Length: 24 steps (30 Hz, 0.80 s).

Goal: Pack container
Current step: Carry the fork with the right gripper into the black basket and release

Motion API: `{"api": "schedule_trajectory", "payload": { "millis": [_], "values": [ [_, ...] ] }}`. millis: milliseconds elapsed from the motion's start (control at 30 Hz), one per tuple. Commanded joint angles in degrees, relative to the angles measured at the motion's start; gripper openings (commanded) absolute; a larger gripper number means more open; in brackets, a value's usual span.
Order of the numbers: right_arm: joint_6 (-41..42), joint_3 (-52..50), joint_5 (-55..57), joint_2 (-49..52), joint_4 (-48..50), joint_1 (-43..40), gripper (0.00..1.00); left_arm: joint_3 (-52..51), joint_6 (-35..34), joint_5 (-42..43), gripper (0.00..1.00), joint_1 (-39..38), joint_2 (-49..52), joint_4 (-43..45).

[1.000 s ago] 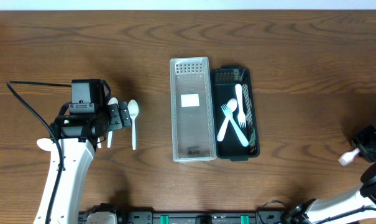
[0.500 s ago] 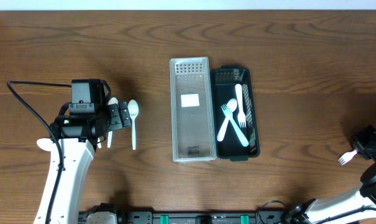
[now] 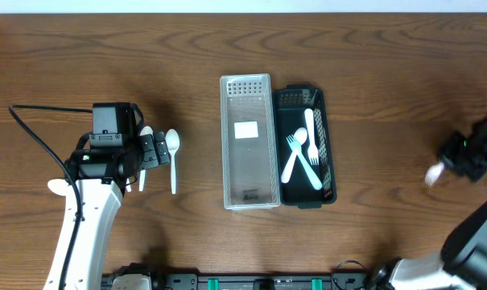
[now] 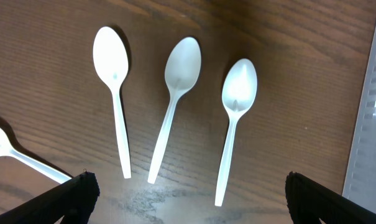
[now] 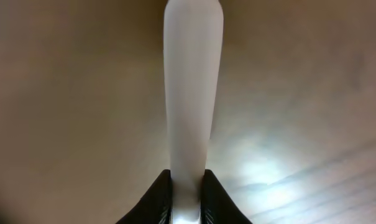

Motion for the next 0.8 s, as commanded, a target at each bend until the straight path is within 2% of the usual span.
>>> {"api": "schedule_trajectory", "payload": {
  "millis": [0, 167, 333, 533, 767],
  "values": [
    [0.0, 6.5, -4.5, -6.8, -2.7, 8.1, 0.14, 1.3, -0.7, -0.3, 0.98, -0.2, 0.0, -0.2],
    [0.0, 13.1, -4.2, -9.5, -5.9, 24.4, 0.16, 1.3, -0.7, -0.3, 0.98, -0.2, 0.0, -0.5],
    [2.1, 13.7, -0.1, -8.2, -5.2, 37.7, 0.17, 1.3, -0.7, -0.3, 0.98, -0.2, 0.0, -0.8],
    [2.2, 13.7, 1.0, -1.1, -5.9, 45.9, 0.17, 1.3, -0.7, -0.3, 0.98, -0.2, 0.0, -0.8],
    [2.2, 13.6, 1.0, 9.3, -5.7, 50.9, 0.11, 1.3, -0.7, -0.3, 0.98, -0.2, 0.0, -0.8]
  ]
}}
